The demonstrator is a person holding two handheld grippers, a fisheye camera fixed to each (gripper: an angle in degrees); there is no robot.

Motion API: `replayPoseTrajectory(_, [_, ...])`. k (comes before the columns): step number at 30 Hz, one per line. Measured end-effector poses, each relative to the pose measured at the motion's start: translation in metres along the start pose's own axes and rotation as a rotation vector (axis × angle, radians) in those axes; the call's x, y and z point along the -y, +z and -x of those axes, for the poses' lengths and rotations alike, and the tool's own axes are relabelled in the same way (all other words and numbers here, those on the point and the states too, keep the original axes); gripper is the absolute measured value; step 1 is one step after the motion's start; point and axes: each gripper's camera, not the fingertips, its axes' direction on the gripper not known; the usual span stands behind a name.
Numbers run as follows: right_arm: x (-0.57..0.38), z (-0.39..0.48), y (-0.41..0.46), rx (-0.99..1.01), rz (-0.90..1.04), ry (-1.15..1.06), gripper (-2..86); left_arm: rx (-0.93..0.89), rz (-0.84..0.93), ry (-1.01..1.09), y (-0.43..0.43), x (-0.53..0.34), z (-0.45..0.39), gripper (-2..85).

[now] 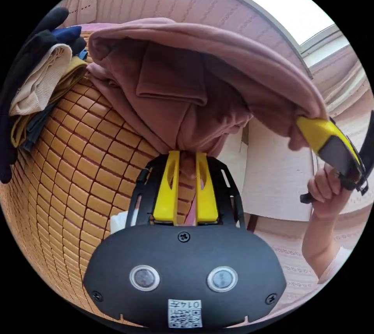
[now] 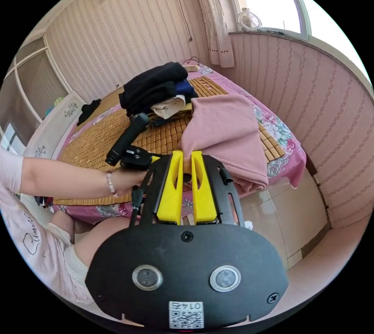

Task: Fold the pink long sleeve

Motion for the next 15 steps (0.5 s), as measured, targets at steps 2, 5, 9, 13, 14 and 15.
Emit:
replayPoseTrajectory(2, [-0.011, -0.002, -0.030, 0.129, -0.094, 0.029, 2.7, 0.101, 0.091, 0.051, -0.006, -0.002, -0.007, 6.9])
replayPoseTrajectory(5, [-0.032, 0.005, -0.070, 0.323, -0.240, 0.039, 2.4, 0.235, 0.137, 0.069, -0.020, -0.032, -0.010, 6.9])
replayPoseTrajectory(9, [-0.050, 0.043, -0.087, 0.561, -0.289, -0.020, 2.2, 0.225, 0.159, -0.078, -0.047, -0.100, 0.021, 5.4])
replayPoseTrajectory(13, [-0.050, 0.110, -0.092, 0.698, -0.245, -0.145, 2.0, 0.264, 0.246, -0.163, -0.089, -0.202, 0.067, 4.0])
replayPoseTrajectory(14, [-0.046, 0.126, -0.097, 0.739, -0.253, -0.166, 2.0, 0.254, 0.268, -0.224, -0.105, -0.240, 0.087, 3.3])
replayPoseTrajectory(15, [-0.043, 0.134, -0.098, 0.769, -0.256, -0.175, 1.9, 0.246, 0.274, -0.259, -0.113, -0.261, 0.098, 2.8])
